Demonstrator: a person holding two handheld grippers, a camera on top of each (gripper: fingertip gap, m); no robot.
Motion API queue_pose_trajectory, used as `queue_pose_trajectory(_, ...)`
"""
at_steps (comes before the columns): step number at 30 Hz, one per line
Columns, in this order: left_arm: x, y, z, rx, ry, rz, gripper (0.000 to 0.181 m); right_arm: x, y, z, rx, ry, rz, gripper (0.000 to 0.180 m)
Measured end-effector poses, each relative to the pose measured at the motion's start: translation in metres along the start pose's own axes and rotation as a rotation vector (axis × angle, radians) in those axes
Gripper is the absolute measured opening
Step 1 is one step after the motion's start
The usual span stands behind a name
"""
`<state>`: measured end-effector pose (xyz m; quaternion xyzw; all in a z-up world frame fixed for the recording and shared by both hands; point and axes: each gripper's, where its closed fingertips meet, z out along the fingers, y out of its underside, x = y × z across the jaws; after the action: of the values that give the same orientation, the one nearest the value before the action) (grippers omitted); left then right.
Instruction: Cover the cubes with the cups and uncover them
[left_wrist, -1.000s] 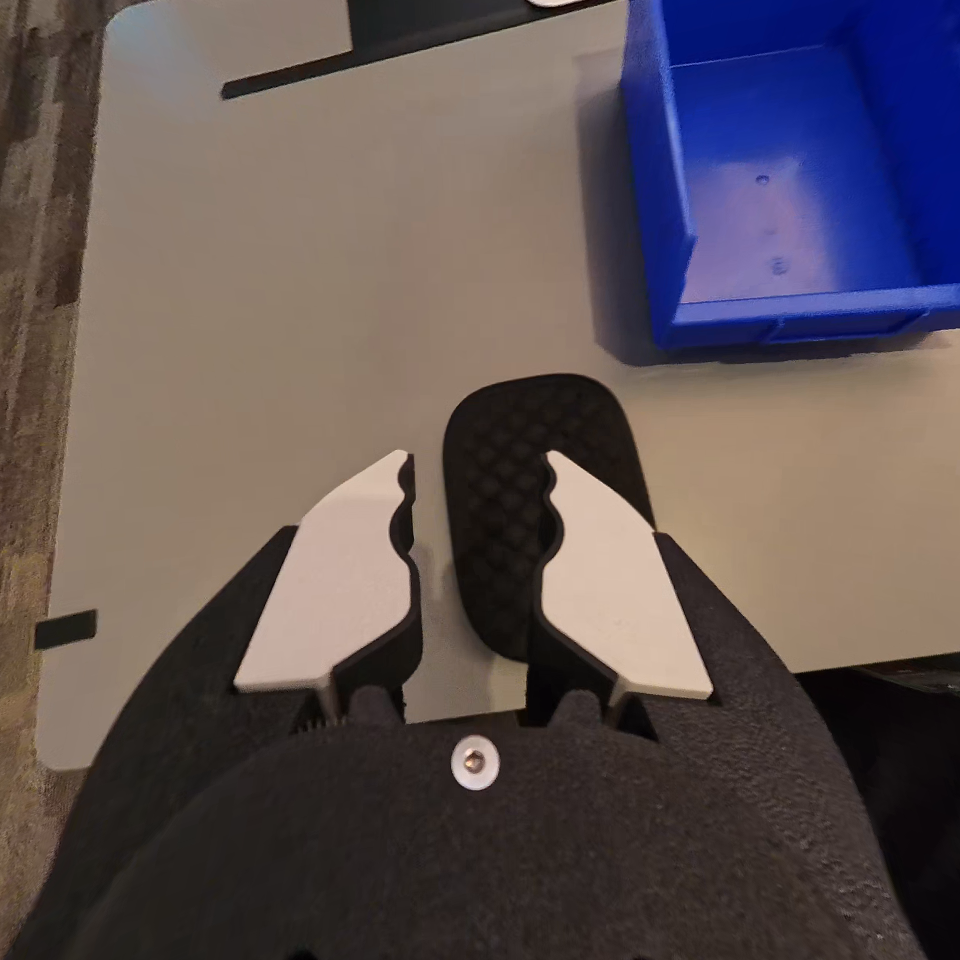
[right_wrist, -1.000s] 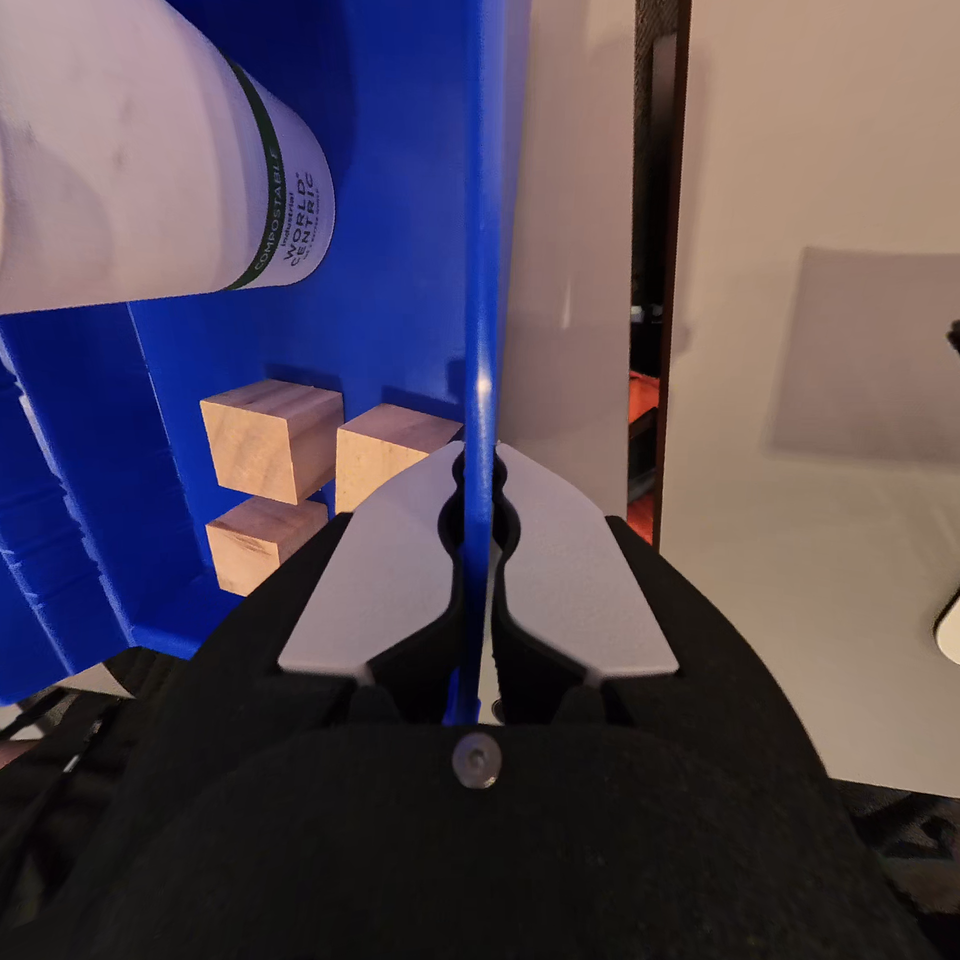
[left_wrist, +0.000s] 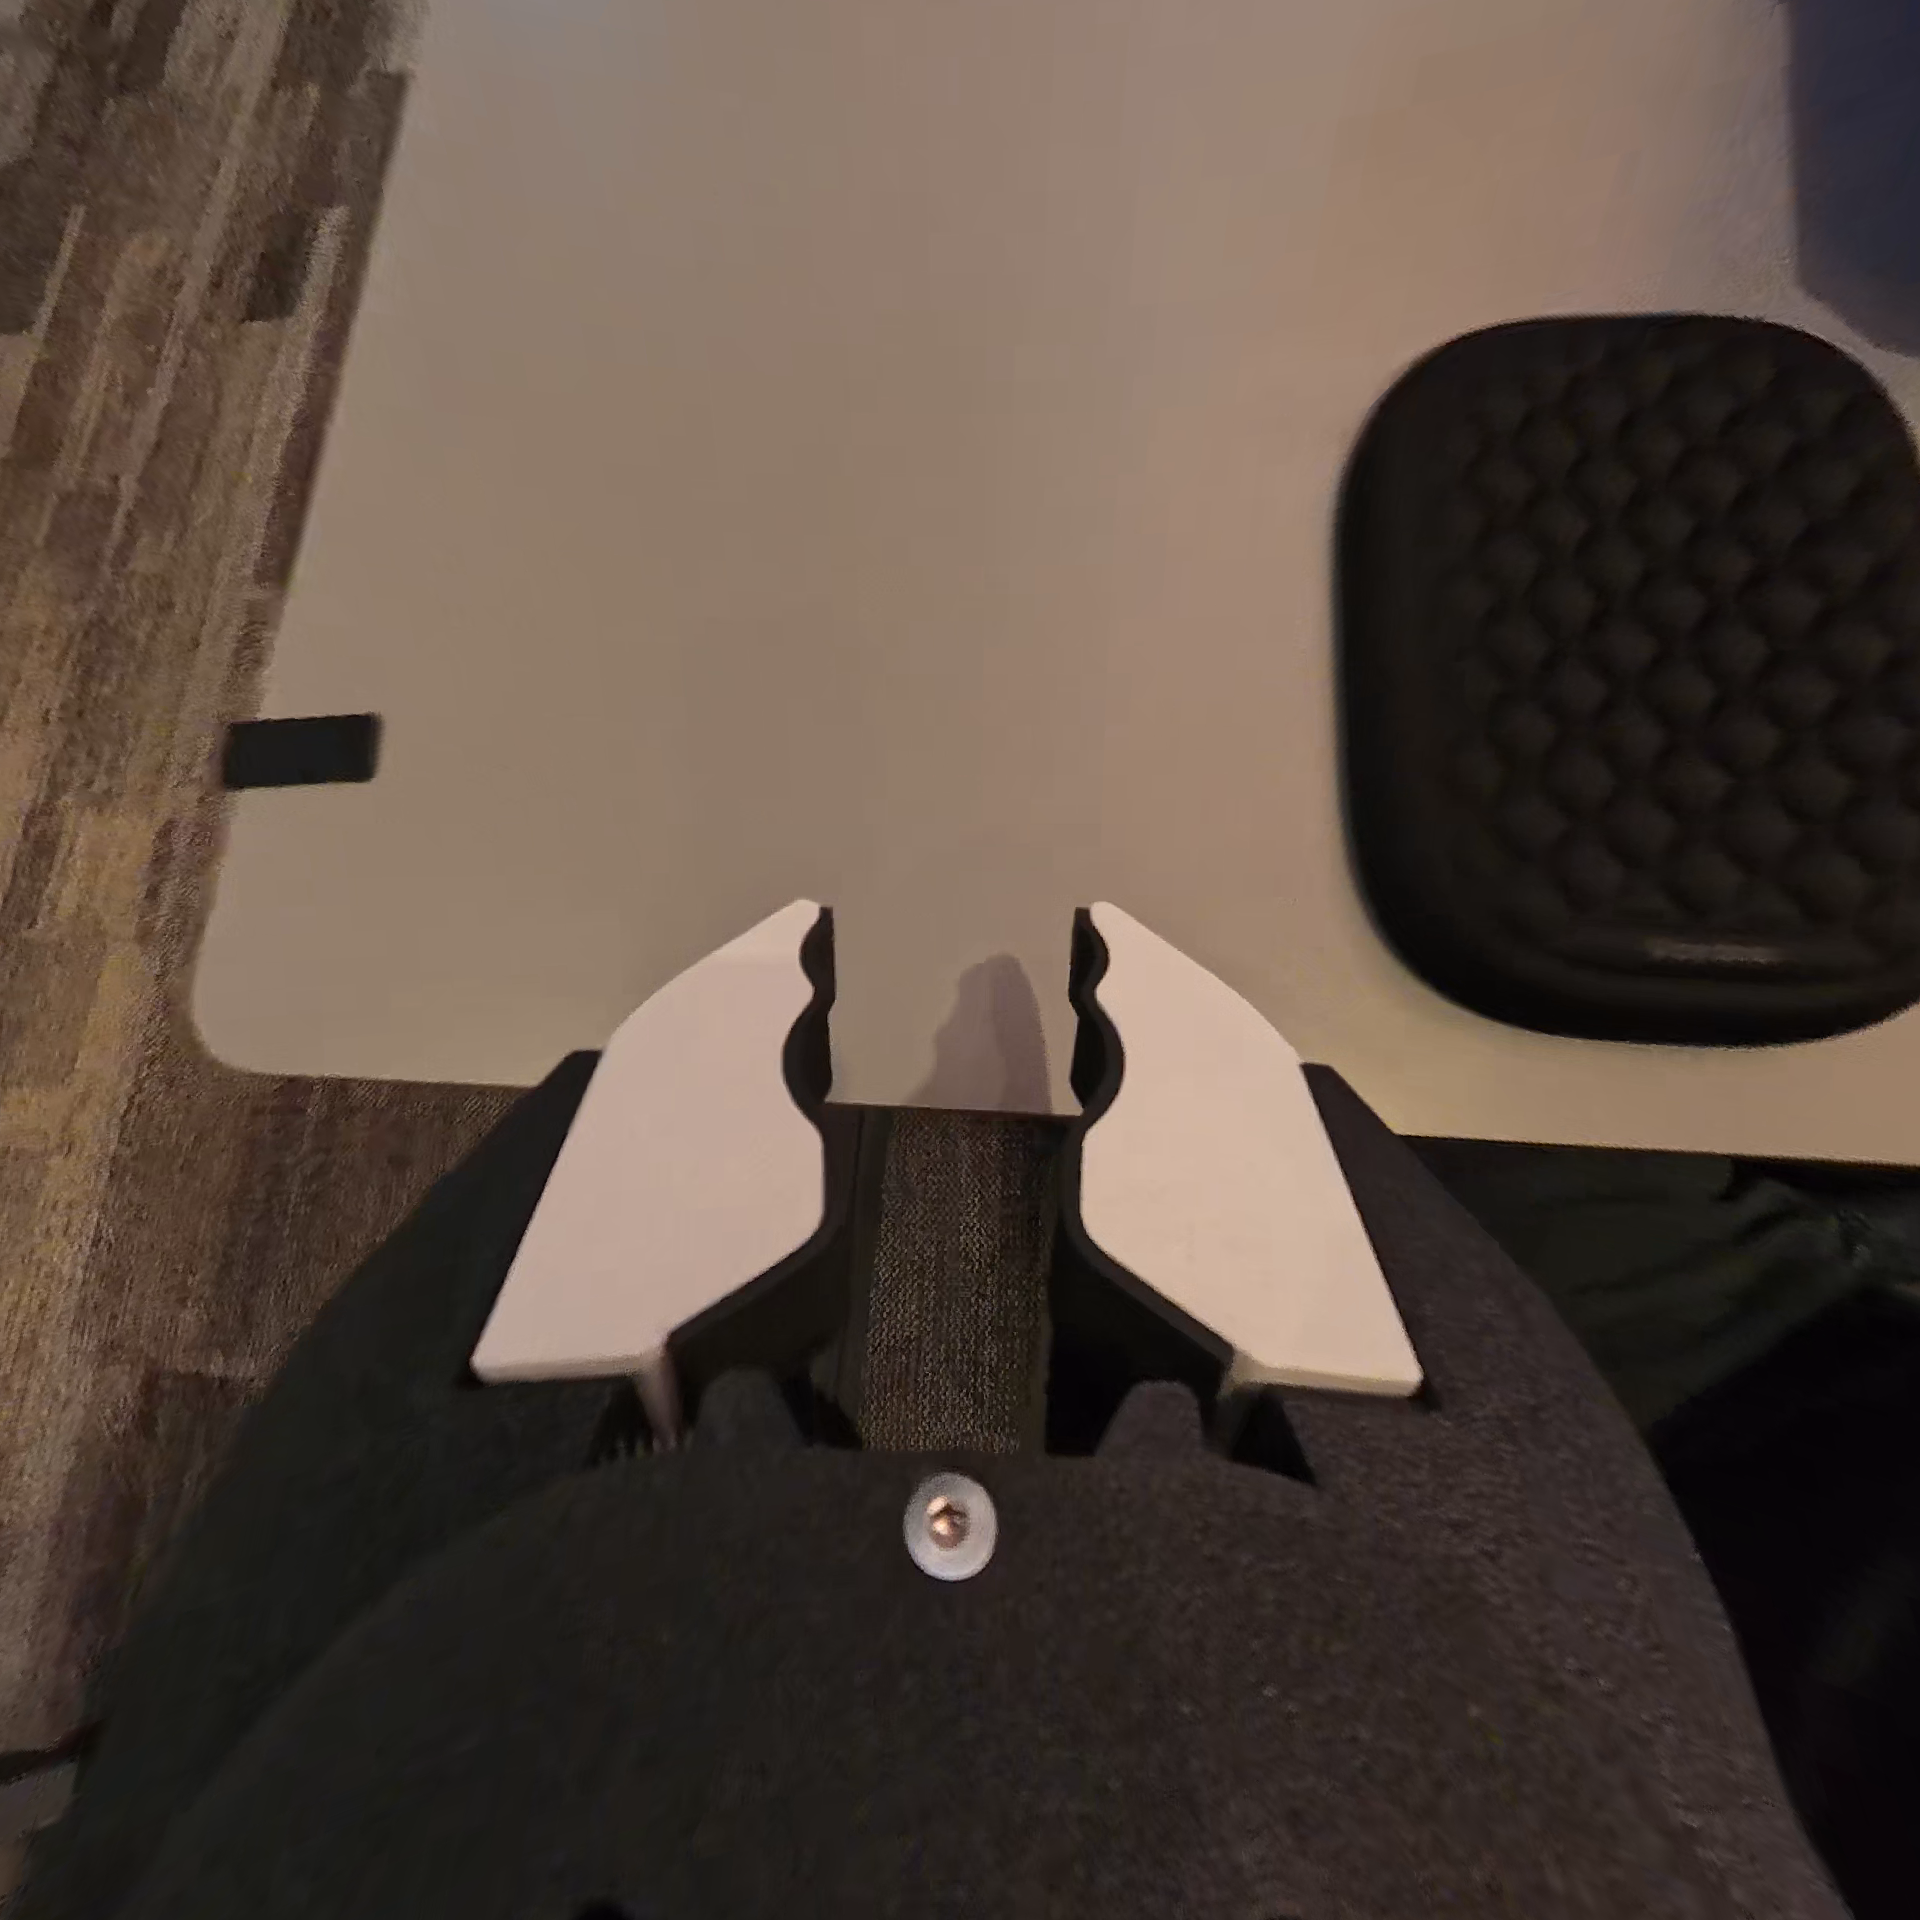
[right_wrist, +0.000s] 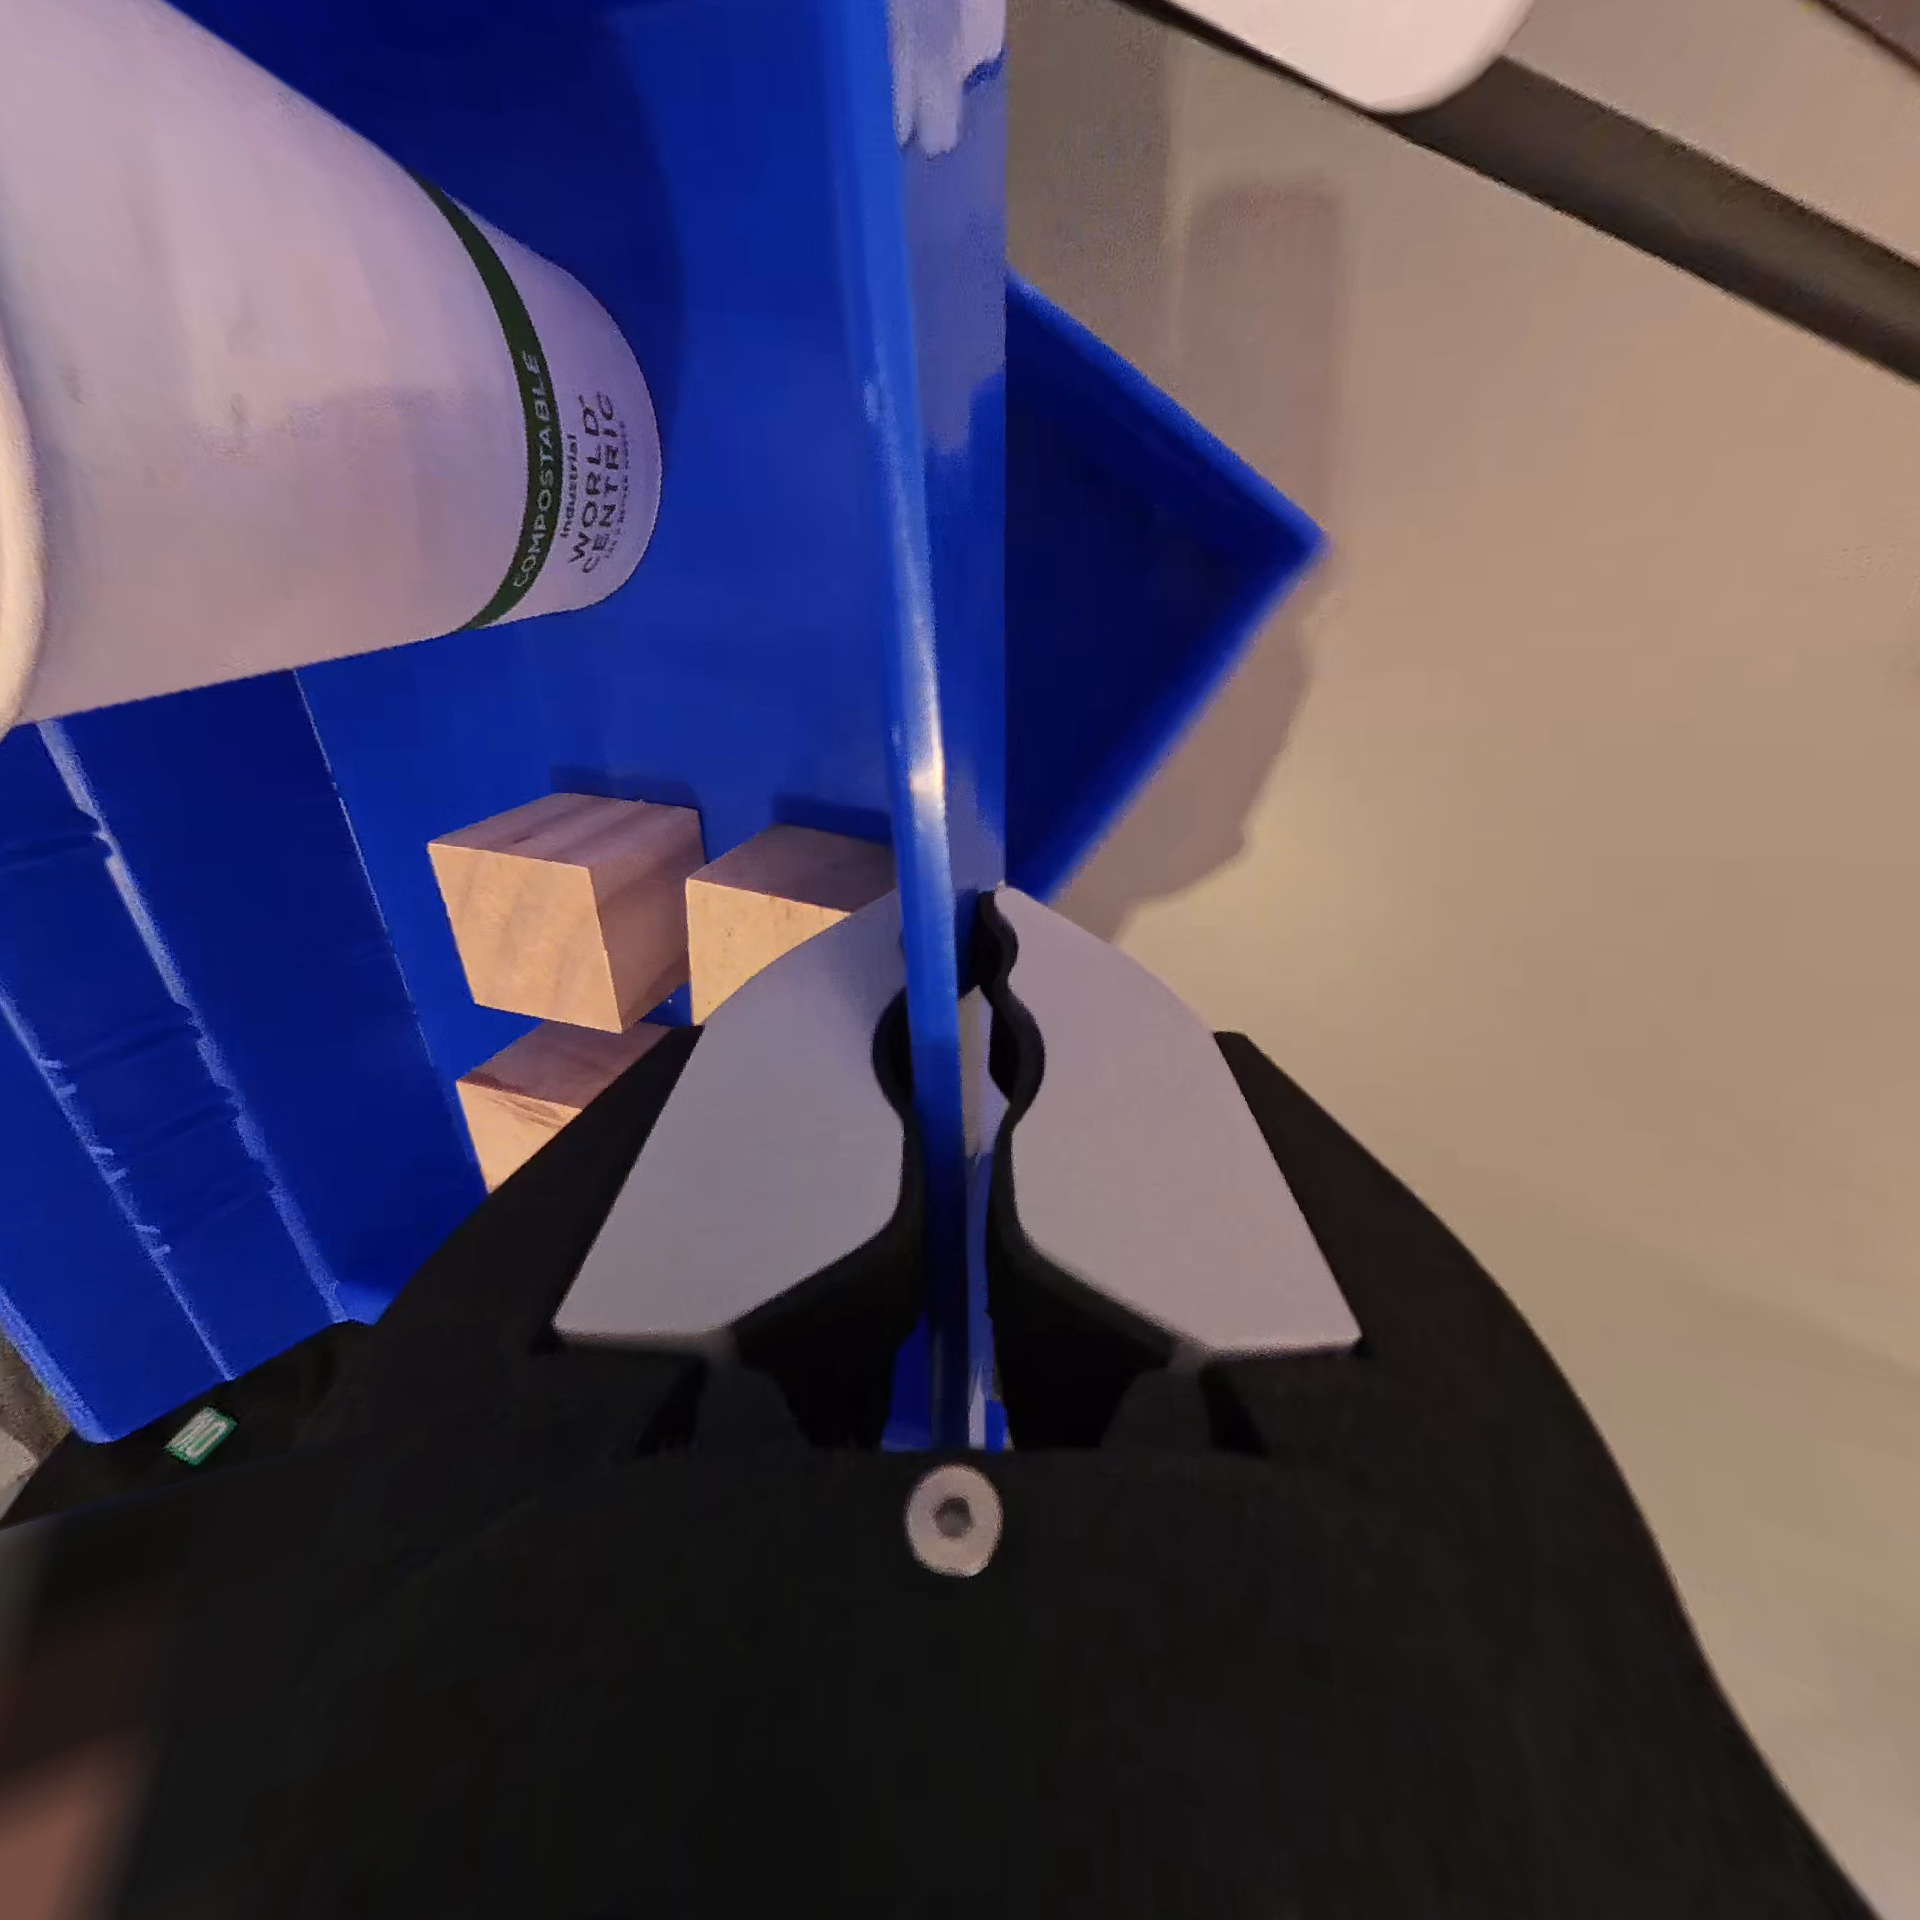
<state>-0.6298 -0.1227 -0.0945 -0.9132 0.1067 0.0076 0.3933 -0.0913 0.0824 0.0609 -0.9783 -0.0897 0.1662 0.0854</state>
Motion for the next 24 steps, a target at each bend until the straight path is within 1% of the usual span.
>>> queue_pose_trajectory(4,-0.017,0.001,-0.002,0.018,-0.019,-0.032,0.043,-0.075,-0.049,0.043,-0.035,-0.01,-0.111,0.007)
queue_pose_trajectory(8,-0.03,0.01,0.001,-0.008,-0.026,-0.056,0.043,-0.15,-0.091,0.091,-0.059,-0.025,-0.223,0.007)
queue_pose_trajectory(11,-0.043,0.015,0.002,-0.023,-0.058,-0.083,0.043,-0.205,-0.116,0.132,-0.061,-0.058,-0.291,0.008)
queue_pose_trajectory(14,-0.048,0.015,0.002,-0.02,-0.052,-0.09,0.043,-0.25,-0.132,0.178,-0.07,-0.098,-0.325,0.008)
queue_pose_trajectory(19,-0.055,0.02,0.006,-0.032,-0.054,-0.096,0.043,-0.293,-0.14,0.247,-0.095,-0.12,-0.334,0.007)
queue_pose_trajectory(24,-0.061,0.033,0.014,-0.059,-0.051,-0.121,0.043,-0.298,-0.138,0.291,-0.124,-0.066,-0.304,0.007)
